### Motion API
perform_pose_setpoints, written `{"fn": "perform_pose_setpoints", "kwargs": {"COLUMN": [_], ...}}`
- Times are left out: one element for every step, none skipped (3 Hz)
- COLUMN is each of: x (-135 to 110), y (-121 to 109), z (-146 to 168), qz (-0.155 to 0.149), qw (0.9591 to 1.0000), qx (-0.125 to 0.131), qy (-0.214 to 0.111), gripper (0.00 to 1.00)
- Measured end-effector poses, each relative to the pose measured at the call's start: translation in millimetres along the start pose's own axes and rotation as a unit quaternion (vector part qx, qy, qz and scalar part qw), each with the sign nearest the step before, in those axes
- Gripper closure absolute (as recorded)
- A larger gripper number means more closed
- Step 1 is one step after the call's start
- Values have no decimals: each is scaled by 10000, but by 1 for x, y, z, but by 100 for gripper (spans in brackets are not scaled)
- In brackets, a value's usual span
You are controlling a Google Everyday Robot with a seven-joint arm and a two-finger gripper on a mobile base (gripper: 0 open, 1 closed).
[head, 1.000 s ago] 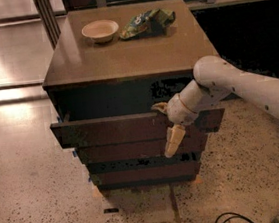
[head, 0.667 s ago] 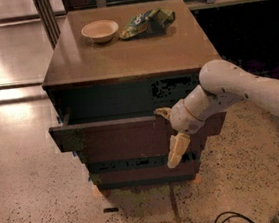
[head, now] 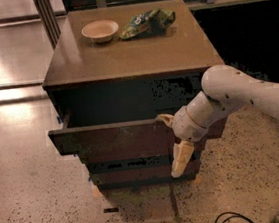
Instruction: Open top drawer
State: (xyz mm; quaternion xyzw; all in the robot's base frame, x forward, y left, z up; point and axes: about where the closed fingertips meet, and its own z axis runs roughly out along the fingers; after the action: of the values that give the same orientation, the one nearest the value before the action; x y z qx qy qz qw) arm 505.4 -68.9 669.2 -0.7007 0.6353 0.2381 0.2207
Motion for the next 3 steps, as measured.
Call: {"fn": "perform_pose_setpoints", "kwargs": {"x": [-3, -15, -30], "y": [-2, -22, -41], "z": [-4, -22, -38], "qz": [-25, -250, -410], "qw": [10000, 9994, 9987], "qx": [23, 228, 298], "qy": [0, 1, -51], "gripper": [0, 0, 0]}}
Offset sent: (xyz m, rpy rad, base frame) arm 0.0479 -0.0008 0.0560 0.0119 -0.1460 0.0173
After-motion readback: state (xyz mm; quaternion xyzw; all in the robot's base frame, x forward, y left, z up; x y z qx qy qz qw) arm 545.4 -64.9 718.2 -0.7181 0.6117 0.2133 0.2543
